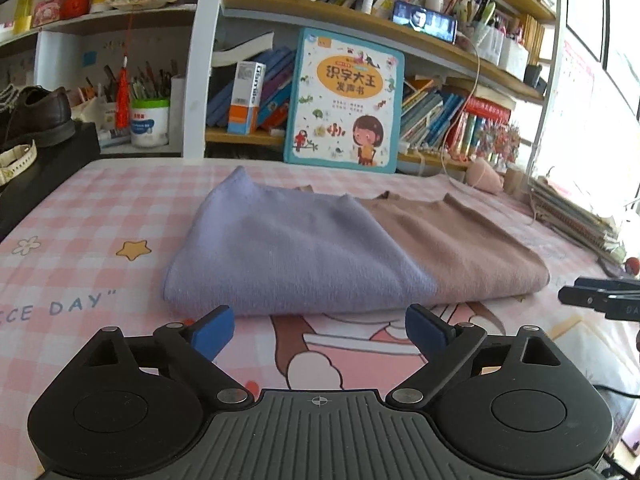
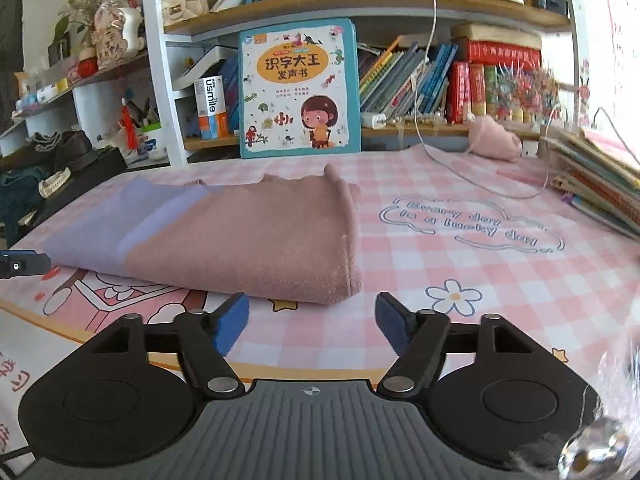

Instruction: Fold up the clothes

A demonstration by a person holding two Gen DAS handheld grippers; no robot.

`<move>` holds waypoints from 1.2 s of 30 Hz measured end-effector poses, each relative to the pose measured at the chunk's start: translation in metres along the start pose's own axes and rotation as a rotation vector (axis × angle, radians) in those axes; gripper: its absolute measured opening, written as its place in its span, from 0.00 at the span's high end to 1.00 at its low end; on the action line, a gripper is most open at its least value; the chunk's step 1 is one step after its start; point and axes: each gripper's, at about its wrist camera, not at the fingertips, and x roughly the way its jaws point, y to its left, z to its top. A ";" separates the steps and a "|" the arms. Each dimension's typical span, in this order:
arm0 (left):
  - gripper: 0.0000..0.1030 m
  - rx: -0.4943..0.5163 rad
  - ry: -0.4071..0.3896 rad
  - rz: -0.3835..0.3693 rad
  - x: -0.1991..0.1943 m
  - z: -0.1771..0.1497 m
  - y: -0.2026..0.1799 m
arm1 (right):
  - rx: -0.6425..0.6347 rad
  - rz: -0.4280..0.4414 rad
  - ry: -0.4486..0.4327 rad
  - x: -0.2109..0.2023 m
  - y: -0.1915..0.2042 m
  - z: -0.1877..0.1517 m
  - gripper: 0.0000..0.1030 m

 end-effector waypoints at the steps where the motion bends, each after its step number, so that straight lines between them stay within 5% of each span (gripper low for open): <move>1: 0.07 -0.001 0.007 0.001 0.001 -0.001 0.000 | -0.003 0.001 -0.003 0.000 0.001 -0.001 0.31; 24: 0.03 -0.100 0.096 0.023 0.012 -0.011 0.005 | -0.061 0.038 0.012 0.001 0.010 -0.013 0.27; 36: 0.05 -0.253 0.026 -0.004 0.006 -0.006 0.029 | -0.033 0.072 0.005 0.012 0.005 -0.004 0.25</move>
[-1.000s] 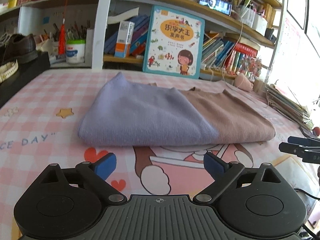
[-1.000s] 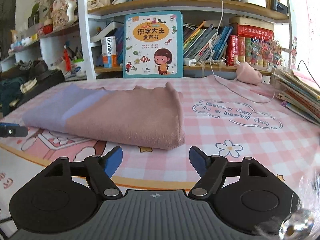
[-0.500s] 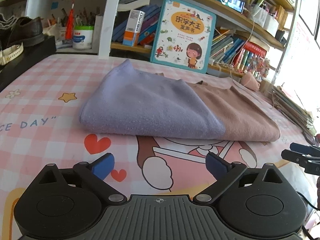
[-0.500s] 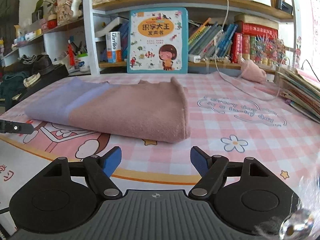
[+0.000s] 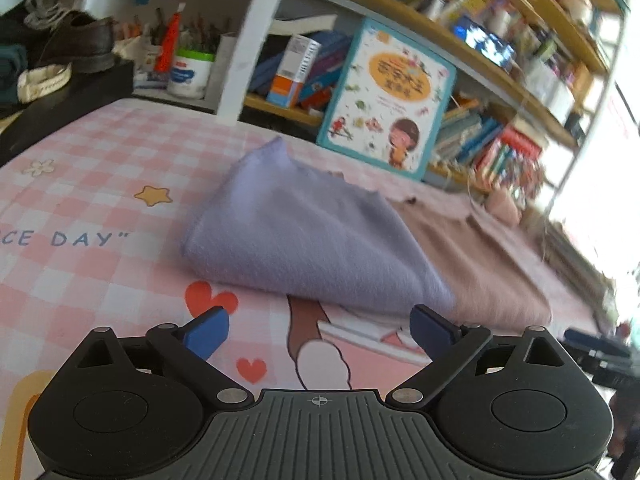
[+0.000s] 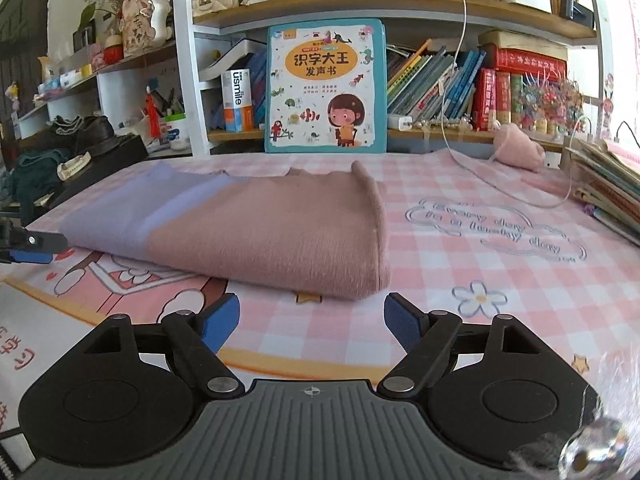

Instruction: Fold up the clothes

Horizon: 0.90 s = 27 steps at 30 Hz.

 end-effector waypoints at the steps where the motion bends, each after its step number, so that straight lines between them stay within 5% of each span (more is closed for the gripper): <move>1: 0.05 -0.030 -0.004 -0.003 0.000 0.001 0.004 | 0.001 0.001 -0.003 0.002 -0.001 0.002 0.25; 10: 0.24 -0.421 -0.047 -0.030 0.009 0.010 0.046 | -0.017 -0.003 -0.026 0.017 0.000 0.012 0.25; 15: 0.24 -0.499 -0.073 -0.003 0.015 0.013 0.050 | -0.017 -0.016 -0.036 0.025 -0.007 0.022 0.29; 22: 0.24 -0.606 -0.109 0.035 0.024 0.017 0.054 | 0.056 -0.056 0.031 0.048 -0.033 0.032 0.59; 27: 0.59 -0.664 -0.128 0.070 0.031 0.017 0.058 | 0.096 -0.019 0.064 0.059 -0.045 0.032 0.65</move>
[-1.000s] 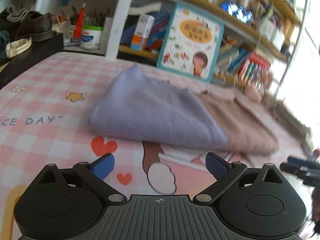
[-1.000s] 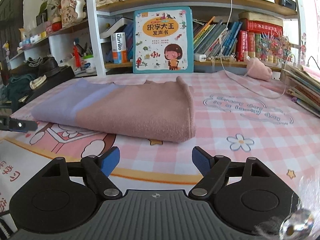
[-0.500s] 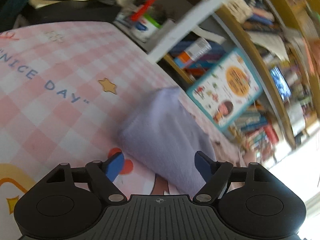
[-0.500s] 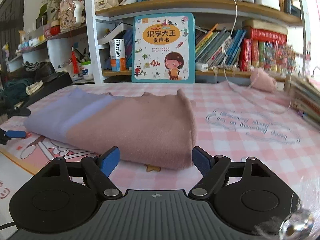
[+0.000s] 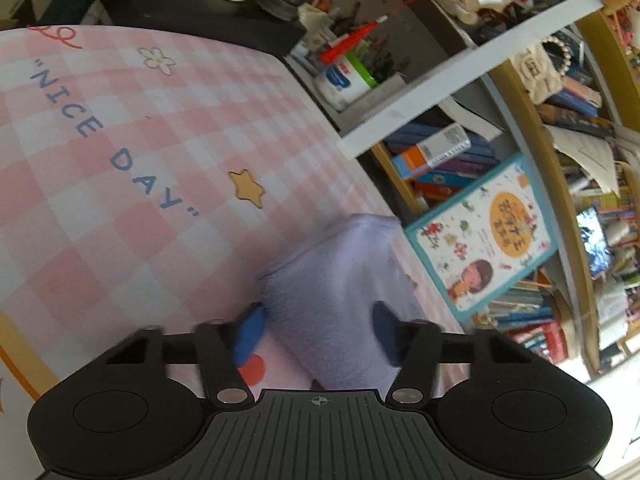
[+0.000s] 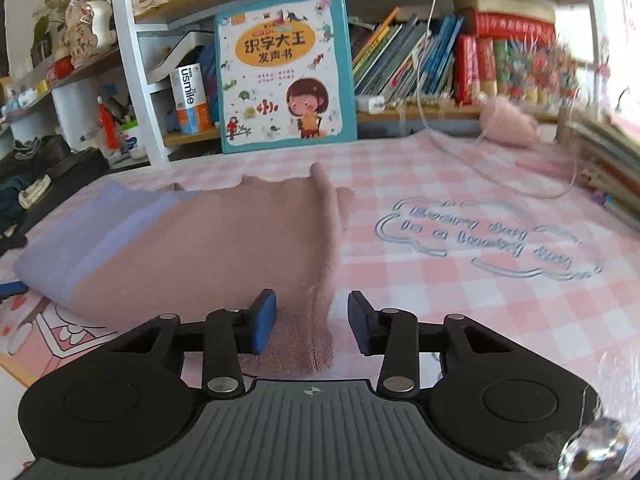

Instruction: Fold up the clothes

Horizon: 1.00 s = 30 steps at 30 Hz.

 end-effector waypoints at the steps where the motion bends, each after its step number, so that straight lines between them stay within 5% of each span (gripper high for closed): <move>1: 0.66 -0.008 0.001 0.006 0.002 0.000 0.001 | 0.006 0.008 0.002 0.001 -0.001 0.000 0.65; 8: 0.70 0.223 -0.042 -0.111 -0.009 -0.009 -0.044 | 0.041 0.039 0.006 0.002 -0.007 -0.002 0.65; 16: 0.51 0.048 0.046 -0.041 0.011 -0.003 -0.012 | 0.041 0.044 0.010 0.002 -0.008 -0.001 0.65; 21: 0.46 0.056 0.034 -0.051 0.018 -0.006 -0.011 | 0.035 0.042 0.009 0.003 -0.006 -0.001 0.65; 24: 0.50 0.080 0.026 -0.056 0.023 -0.007 -0.013 | 0.031 0.045 0.010 0.003 -0.006 -0.001 0.65; 27: 0.78 0.104 0.018 -0.060 0.027 -0.008 -0.014 | 0.039 0.063 0.014 0.004 -0.005 -0.002 0.65; 30: 0.85 0.128 0.011 -0.065 0.031 -0.009 -0.016 | 0.051 0.084 0.019 0.004 -0.003 -0.002 0.65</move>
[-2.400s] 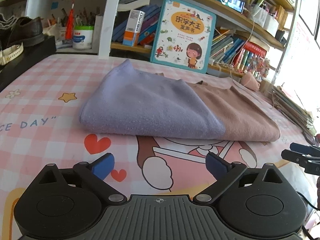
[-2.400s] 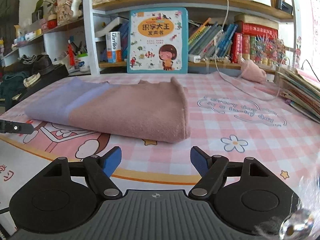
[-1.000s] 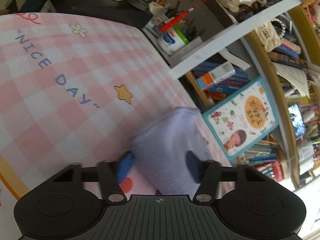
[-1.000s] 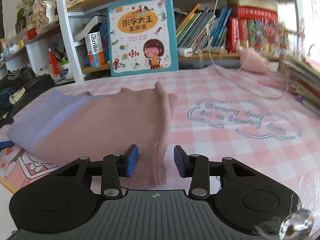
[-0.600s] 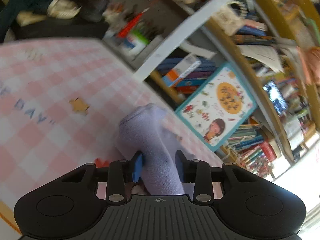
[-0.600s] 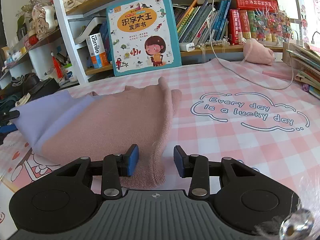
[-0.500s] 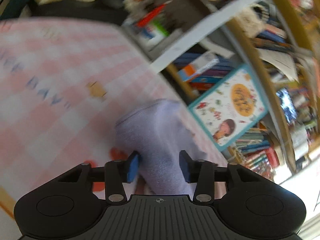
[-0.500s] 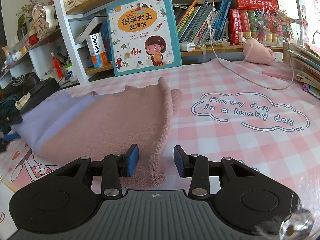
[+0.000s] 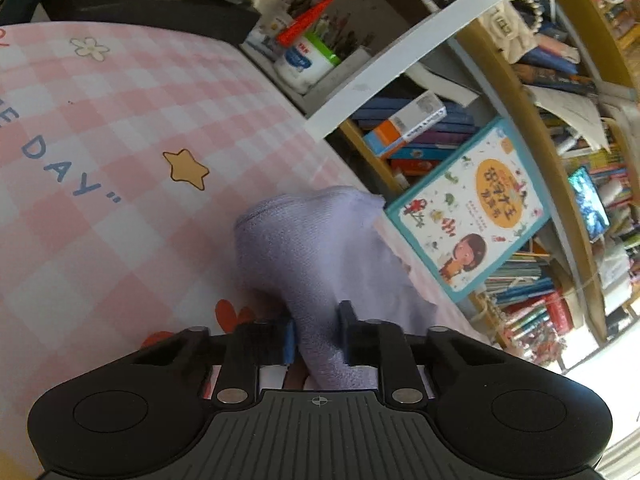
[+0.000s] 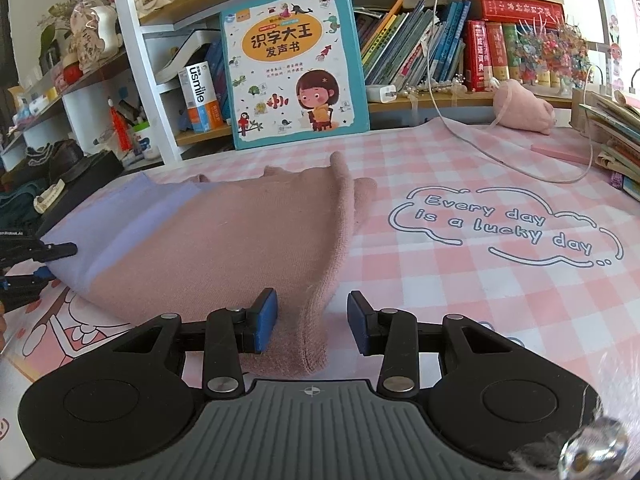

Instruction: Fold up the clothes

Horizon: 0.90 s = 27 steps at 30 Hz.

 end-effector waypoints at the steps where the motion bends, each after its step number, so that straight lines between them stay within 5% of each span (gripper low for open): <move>1: 0.88 0.030 -0.007 -0.011 -0.005 0.003 -0.002 | 0.004 0.007 0.002 0.000 0.000 0.000 0.65; 7: 0.88 0.172 0.005 -0.034 -0.032 0.022 -0.002 | 0.020 0.054 0.012 0.003 0.008 -0.001 0.63; 15: 0.88 0.192 -0.001 0.010 -0.061 0.036 0.031 | -0.058 0.101 0.042 0.020 0.048 0.002 0.62; 20: 0.86 0.110 -0.018 0.007 -0.064 0.041 0.051 | -0.087 0.114 0.053 0.027 0.065 0.003 0.62; 22: 0.72 0.087 -0.023 0.010 -0.061 0.041 0.054 | -0.094 0.115 0.052 0.028 0.066 0.002 0.62; 27: 0.56 0.094 -0.047 0.016 -0.054 0.037 0.049 | -0.107 0.113 0.050 0.028 0.067 0.002 0.62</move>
